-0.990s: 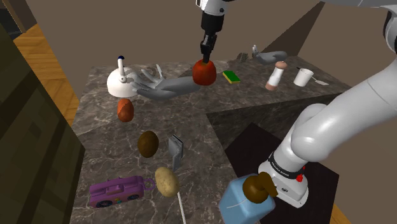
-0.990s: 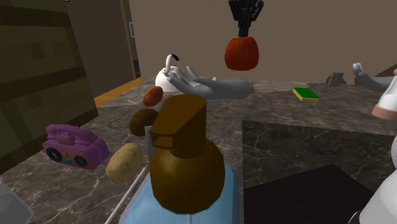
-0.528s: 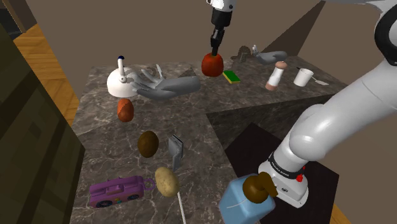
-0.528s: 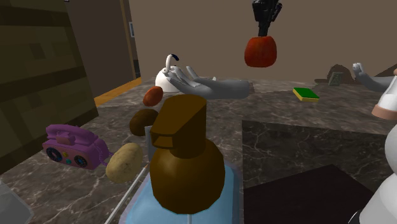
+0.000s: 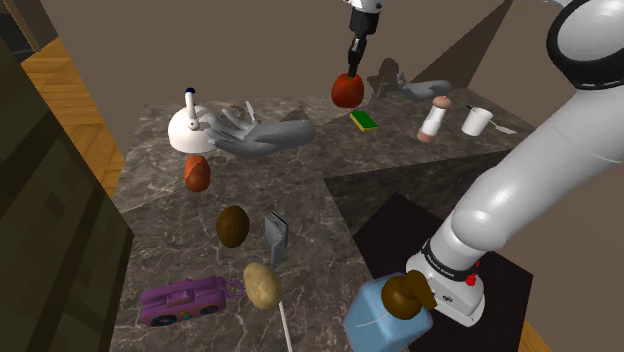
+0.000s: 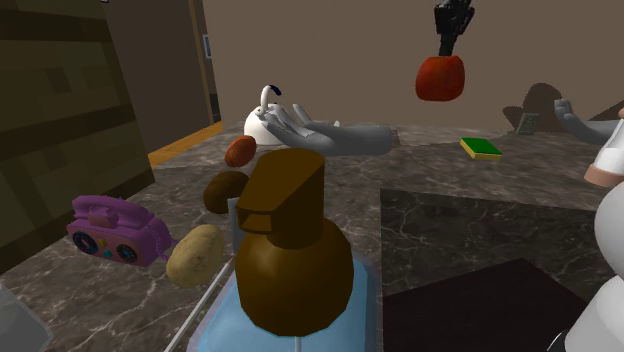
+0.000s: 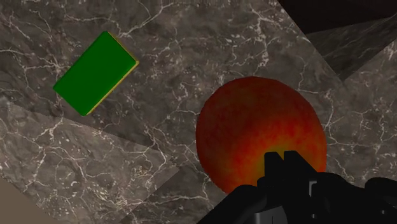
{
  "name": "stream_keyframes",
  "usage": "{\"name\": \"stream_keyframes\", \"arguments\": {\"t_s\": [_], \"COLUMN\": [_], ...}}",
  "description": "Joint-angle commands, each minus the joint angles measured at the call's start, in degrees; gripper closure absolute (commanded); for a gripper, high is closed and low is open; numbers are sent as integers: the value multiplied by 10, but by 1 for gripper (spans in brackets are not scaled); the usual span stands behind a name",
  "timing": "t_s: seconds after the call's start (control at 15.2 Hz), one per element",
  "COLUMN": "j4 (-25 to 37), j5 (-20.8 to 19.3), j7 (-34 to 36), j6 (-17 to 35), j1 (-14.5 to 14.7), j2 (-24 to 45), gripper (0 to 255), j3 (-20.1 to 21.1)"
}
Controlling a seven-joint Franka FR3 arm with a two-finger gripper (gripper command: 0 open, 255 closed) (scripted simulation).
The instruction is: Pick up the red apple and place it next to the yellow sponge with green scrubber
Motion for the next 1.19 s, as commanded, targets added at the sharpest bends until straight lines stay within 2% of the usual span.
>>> {"name": "stream_keyframes", "arguments": {"t_s": [0.0, 0.46, 1.12], "j4": [32, 156, 70], "j5": [4, 34, 32], "j7": [-32, -131, -131], "j6": [-2, -25, 54], "j1": [-11, -57, -56], "j2": [30, 137, 130], "gripper": [255, 255, 255], "j3": [-19, -70, -68]}}
